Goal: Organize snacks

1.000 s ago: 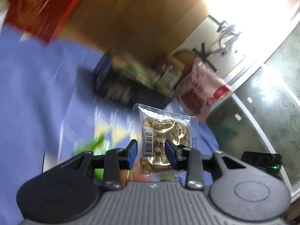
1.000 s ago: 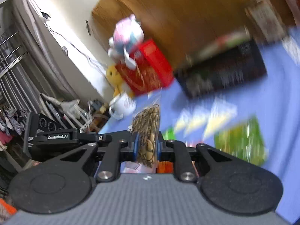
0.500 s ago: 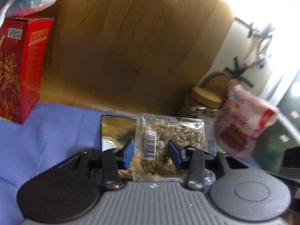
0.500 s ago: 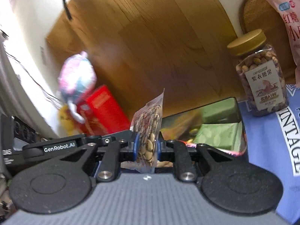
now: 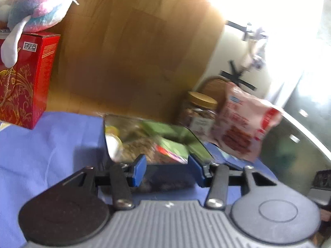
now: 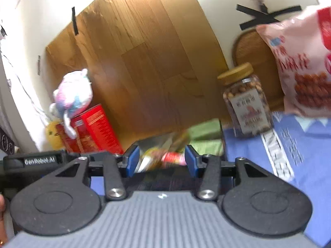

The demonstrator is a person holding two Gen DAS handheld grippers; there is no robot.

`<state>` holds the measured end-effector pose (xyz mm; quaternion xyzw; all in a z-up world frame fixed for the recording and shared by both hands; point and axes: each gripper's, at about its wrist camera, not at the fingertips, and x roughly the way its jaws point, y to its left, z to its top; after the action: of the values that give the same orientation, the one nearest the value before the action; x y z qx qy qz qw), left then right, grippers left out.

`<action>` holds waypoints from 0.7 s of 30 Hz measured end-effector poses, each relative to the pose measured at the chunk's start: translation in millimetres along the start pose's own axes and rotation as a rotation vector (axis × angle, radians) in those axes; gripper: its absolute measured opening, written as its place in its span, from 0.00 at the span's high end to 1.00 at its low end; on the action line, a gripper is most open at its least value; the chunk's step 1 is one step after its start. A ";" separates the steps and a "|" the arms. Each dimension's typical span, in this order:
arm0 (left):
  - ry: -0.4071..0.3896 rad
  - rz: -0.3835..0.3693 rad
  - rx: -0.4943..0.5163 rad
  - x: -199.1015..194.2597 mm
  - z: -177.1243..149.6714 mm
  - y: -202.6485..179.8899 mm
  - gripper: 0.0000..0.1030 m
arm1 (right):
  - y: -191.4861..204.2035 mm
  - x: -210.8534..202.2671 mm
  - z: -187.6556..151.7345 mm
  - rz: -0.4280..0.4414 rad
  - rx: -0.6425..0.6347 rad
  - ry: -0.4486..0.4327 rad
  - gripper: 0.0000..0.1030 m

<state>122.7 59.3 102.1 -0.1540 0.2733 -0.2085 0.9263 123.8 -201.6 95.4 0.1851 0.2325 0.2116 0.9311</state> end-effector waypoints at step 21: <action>0.170 0.070 -0.228 -54.3 -90.5 70.3 0.51 | 51.3 -37.1 -103.3 0.167 -0.134 0.302 0.50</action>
<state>50.8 130.1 25.3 -0.2305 0.3781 -0.1562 0.8829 25.4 -150.8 46.2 0.1073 0.3387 0.3286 0.8751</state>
